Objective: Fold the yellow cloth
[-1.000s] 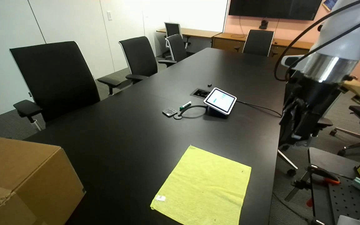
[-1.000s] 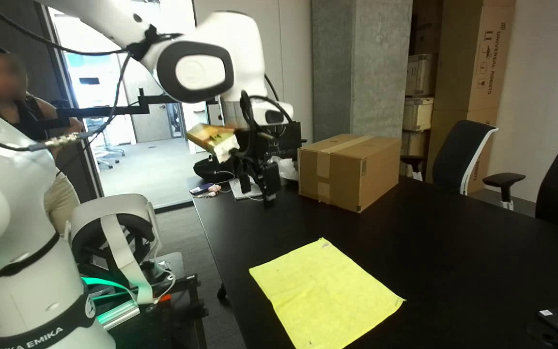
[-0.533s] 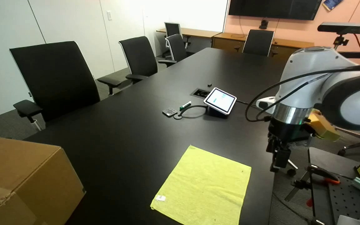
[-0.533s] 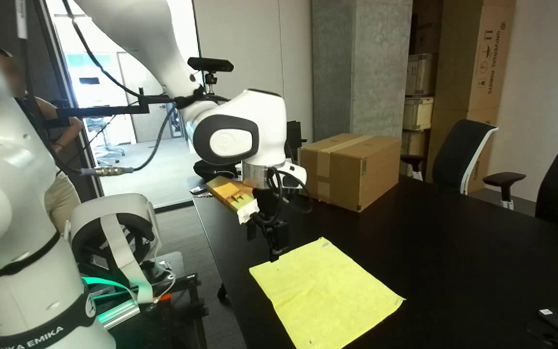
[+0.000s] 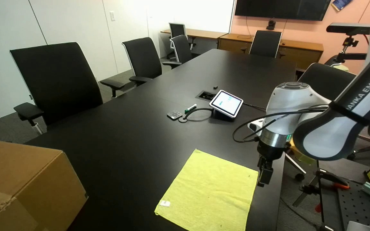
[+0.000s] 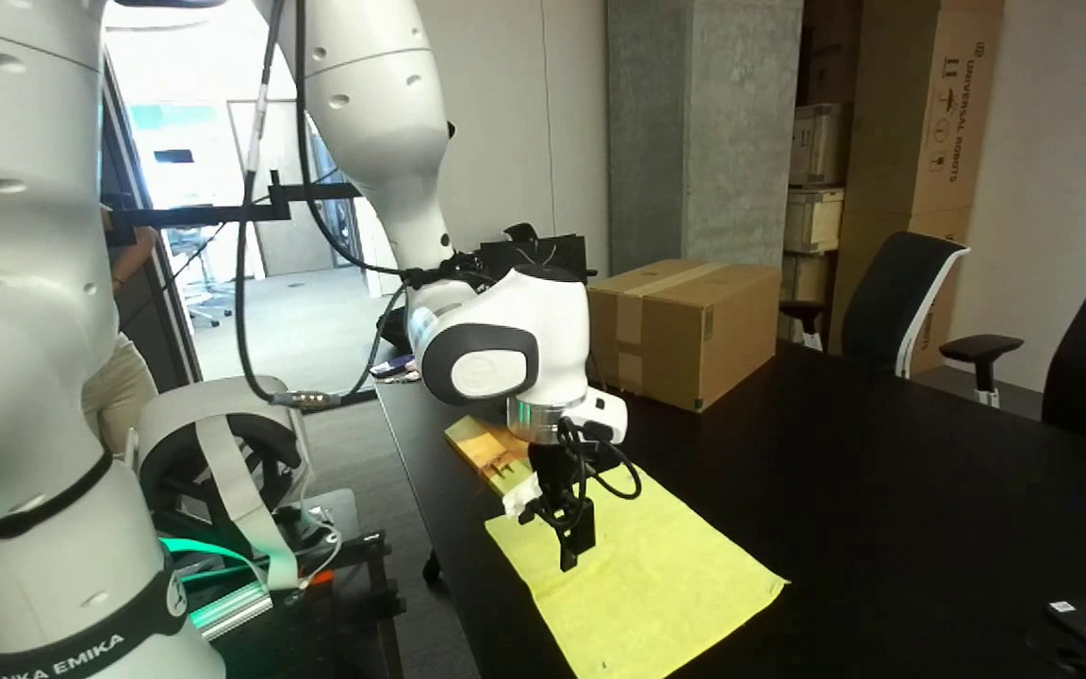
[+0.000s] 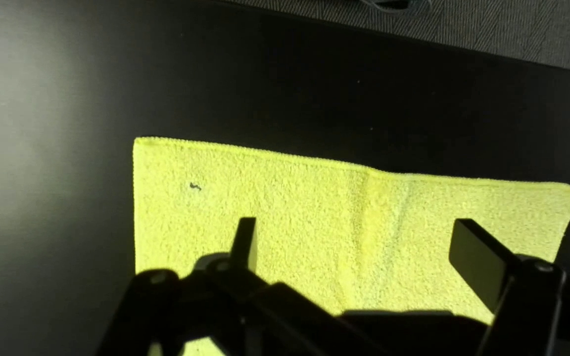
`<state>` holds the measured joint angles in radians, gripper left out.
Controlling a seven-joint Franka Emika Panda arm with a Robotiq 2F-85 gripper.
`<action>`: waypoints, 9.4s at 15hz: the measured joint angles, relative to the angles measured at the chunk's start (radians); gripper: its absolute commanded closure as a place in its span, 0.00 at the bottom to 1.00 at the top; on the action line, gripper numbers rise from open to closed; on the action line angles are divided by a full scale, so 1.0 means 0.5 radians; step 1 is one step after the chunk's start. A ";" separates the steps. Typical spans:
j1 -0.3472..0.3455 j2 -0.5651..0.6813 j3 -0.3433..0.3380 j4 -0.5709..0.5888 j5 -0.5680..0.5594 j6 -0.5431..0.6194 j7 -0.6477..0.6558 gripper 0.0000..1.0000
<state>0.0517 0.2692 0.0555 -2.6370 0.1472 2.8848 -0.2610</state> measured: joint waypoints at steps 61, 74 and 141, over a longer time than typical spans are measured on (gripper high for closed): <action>-0.410 0.234 0.005 0.276 -0.243 0.094 0.166 0.99; 0.066 0.650 -0.386 1.049 -0.280 -0.024 0.831 0.26; 0.363 0.575 -0.245 0.469 -0.626 -0.107 0.712 0.97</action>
<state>0.2333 0.5567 -0.0668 -2.4025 -0.1657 2.8313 0.0949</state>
